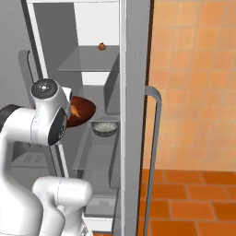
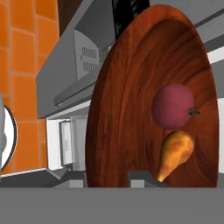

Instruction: Pick the chicken drumstick and tomato from their plates and place them in the bowl. Then put the bowl in the fridge.

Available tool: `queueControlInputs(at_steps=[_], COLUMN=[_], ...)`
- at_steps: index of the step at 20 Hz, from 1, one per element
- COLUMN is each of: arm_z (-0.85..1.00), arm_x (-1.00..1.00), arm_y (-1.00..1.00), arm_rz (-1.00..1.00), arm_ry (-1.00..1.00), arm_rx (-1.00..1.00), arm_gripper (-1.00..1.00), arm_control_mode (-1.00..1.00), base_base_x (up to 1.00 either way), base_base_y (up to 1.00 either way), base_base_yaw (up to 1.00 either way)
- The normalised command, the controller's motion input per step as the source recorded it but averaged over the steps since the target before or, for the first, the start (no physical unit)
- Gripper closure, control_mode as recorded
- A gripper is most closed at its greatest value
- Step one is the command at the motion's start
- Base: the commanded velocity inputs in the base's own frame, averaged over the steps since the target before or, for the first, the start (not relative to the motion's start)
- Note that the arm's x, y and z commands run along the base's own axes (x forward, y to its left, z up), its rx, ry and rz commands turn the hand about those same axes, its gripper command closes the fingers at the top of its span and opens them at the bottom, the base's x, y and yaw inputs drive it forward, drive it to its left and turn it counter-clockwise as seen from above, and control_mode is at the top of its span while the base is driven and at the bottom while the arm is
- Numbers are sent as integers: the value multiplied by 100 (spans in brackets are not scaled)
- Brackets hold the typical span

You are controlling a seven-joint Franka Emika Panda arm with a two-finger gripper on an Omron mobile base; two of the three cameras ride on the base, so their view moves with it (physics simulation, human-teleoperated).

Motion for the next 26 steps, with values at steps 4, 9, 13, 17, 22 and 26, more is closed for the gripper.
queueControlInputs(at_steps=[4, 9, 13, 17, 22, 26], arm_z=[0, 0, 0, 0, 0, -25], arm_x=[0, 0, 0, 0, 0, 21], arm_y=[0, 0, 0, 0, 0, -1], arm_rz=[0, 0, 0, 0, 0, -5], arm_ry=[0, 0, 0, 0, 0, -6], arm_rx=[0, 0, 0, 0, 0, -2], arm_gripper=[100, 100, 100, 100, 100, 100], arm_control_mode=[100, 100, 100, 100, -100, -100], base_base_x=[0, 0, 0, 0, 0, 0], base_base_y=[0, 0, 0, 0, 0, 0], base_base_yaw=[-7, -5, 0, 0, 0, 0])
